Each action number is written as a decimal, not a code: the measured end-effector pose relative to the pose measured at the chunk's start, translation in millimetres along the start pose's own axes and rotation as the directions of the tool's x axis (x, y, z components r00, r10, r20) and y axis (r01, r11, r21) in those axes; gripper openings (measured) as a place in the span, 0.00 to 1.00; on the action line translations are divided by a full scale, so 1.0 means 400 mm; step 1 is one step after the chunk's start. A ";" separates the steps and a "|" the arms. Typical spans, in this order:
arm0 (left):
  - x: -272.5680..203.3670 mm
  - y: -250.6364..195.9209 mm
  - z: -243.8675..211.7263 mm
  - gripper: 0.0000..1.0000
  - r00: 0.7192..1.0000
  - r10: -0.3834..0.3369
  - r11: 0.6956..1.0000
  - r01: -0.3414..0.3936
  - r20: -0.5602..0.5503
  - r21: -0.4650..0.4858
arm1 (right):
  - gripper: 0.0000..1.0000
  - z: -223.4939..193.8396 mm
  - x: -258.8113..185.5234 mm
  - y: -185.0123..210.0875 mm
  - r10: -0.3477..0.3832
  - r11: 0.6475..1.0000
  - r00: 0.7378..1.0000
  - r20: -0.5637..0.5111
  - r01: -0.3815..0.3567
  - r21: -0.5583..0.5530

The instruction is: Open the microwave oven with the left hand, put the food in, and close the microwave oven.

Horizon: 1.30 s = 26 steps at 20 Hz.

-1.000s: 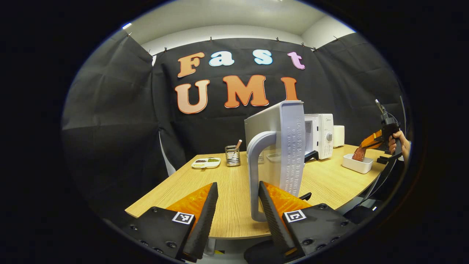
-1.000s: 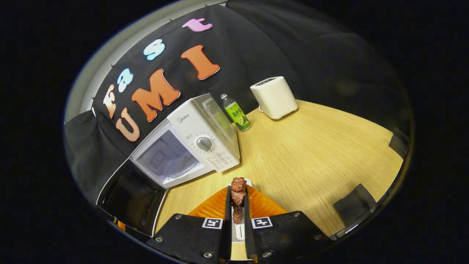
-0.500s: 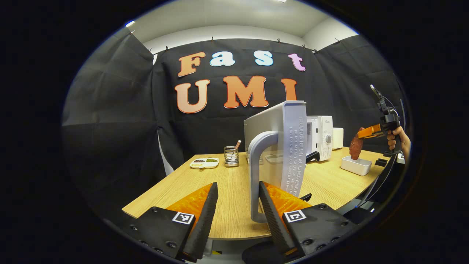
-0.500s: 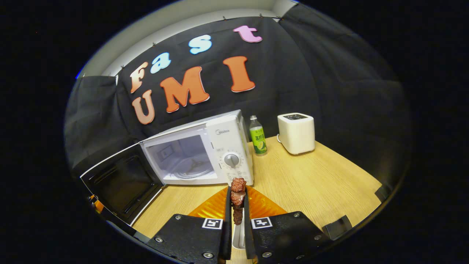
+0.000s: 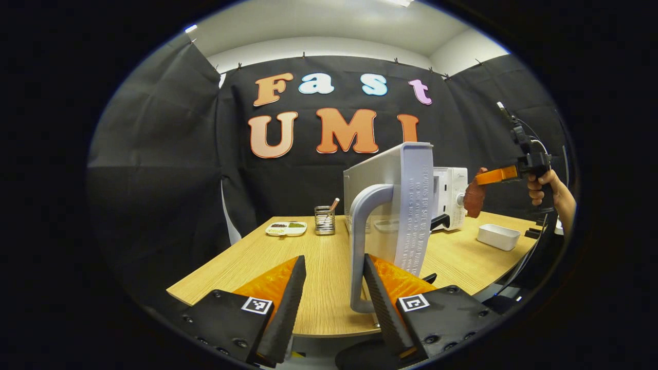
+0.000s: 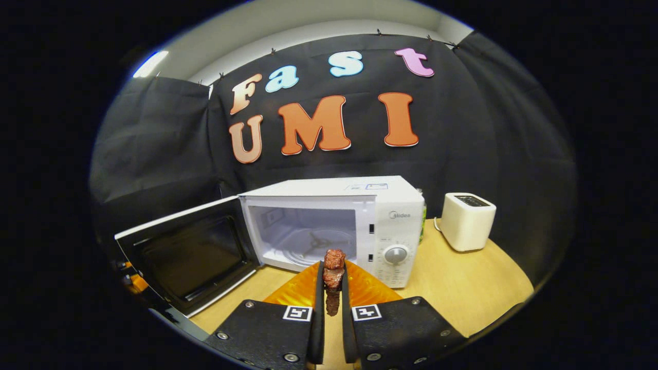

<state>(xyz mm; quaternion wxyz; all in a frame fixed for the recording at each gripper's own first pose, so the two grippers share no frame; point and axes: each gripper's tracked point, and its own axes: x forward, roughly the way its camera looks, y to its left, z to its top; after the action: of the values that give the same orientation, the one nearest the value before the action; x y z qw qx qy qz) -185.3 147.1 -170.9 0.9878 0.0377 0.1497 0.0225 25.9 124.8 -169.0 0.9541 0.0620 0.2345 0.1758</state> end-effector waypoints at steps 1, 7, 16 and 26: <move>0.000 0.002 0.000 0.66 1.000 -0.002 1.000 0.002 0.001 -0.002 | 0.14 0.003 0.015 0.017 0.009 1.000 1.000 0.005 -0.009 0.024; 0.010 0.018 0.000 0.74 1.000 -0.018 1.000 0.018 0.006 -0.024 | 0.14 -0.005 0.134 0.072 0.014 0.976 0.999 0.031 -0.021 0.217; 0.020 0.021 -0.002 0.74 0.998 -0.053 0.996 0.054 0.018 -0.066 | 0.14 0.011 0.296 0.064 -0.100 0.849 0.987 0.125 0.019 0.528; 0.029 0.021 -0.011 0.79 0.995 -0.094 0.991 0.095 0.014 -0.098 | 0.14 -0.065 0.454 0.034 -0.219 0.723 0.967 0.130 0.071 0.687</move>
<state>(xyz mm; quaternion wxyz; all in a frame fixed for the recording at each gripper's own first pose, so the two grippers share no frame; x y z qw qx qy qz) -175.9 156.3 -177.8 0.9891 -0.0183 0.1452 -0.0172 159.9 204.6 -266.3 0.8955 0.4034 0.1883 -0.0042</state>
